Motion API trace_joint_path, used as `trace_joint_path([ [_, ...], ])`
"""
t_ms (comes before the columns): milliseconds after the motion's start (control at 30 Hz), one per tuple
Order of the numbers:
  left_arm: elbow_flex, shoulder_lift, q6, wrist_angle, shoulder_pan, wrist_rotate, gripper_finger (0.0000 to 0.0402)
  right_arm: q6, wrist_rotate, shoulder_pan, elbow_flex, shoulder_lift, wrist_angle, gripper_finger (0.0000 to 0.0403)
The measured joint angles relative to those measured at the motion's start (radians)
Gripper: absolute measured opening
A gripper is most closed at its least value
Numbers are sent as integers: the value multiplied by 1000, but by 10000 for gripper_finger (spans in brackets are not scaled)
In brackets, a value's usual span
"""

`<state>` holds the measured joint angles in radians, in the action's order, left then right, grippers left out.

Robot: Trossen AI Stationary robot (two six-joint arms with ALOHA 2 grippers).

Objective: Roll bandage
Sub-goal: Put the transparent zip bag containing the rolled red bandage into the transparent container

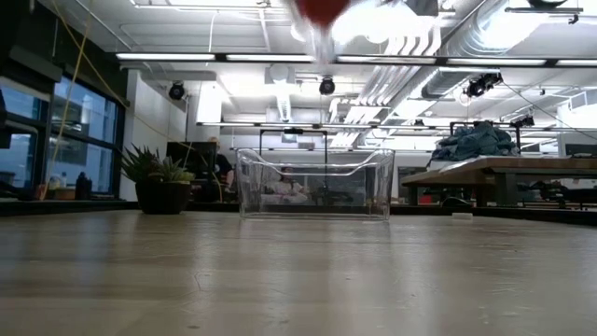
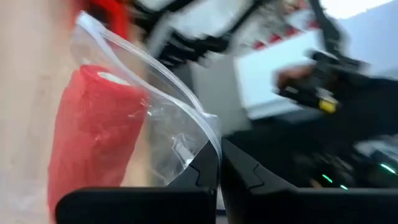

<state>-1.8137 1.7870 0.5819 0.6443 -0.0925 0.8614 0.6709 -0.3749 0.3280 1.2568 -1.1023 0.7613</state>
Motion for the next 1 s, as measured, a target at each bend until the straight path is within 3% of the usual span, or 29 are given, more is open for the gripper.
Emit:
trace_joint_path([
  [200, 0, -92, 163, -97, -8, 201, 0, -163, 61, 12, -2, -4, -183, 196],
  [367, 0, -140, 429, -330, -6, 283, 0, -390, 23, -1, -1, -43, -452, 196],
  [500, -1, -156, 629, -561, -11, 289, 0, -543, 12, -19, -1, -71, -641, 196],
  [633, -1, -158, 792, -727, -29, 259, 0, -595, 61, -49, -1, -85, -716, 196],
  [1000, -1, -156, 880, -777, -45, 252, 0, -631, 214, -82, -1, -84, -852, 196],
])
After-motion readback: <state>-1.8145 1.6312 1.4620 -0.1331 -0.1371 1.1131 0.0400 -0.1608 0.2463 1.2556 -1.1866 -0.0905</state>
